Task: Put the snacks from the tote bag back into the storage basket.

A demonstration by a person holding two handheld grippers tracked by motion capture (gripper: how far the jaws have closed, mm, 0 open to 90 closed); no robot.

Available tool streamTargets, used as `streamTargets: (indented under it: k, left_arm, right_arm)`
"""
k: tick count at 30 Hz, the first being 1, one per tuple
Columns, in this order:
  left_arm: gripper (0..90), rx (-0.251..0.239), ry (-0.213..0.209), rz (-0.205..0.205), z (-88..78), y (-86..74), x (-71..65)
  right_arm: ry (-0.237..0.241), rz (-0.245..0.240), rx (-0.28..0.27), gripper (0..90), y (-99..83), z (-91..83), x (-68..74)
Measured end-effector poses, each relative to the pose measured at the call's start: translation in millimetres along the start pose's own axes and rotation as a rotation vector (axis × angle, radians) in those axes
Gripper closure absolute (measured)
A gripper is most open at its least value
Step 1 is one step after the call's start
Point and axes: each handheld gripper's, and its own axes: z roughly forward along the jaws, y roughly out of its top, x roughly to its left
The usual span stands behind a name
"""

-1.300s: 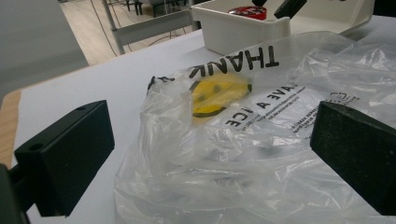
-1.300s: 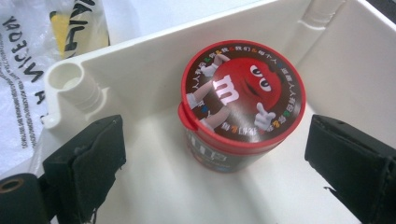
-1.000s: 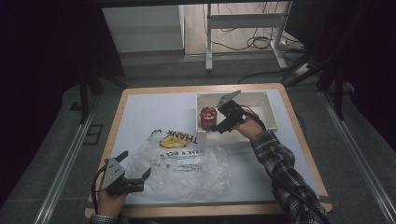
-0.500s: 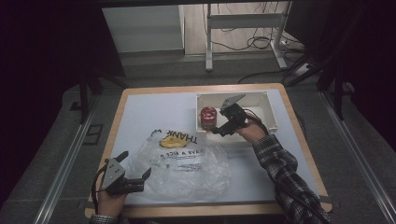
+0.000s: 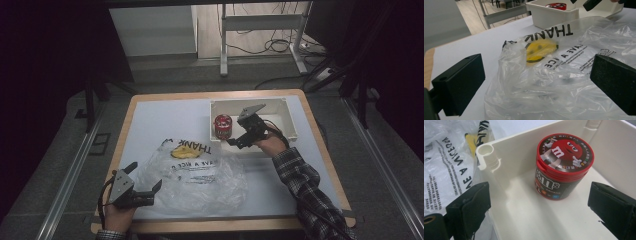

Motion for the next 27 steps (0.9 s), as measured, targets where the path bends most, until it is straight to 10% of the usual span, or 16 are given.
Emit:
streamTargets:
  k: [27]
  left_arm:
    - [0.0, -0.001, 0.0, -0.001, -0.5, 0.1, 0.6]
  right_arm:
    - [-0.005, 0.006, -0.044, 4.7, -8.7, -16.2, 10.4]
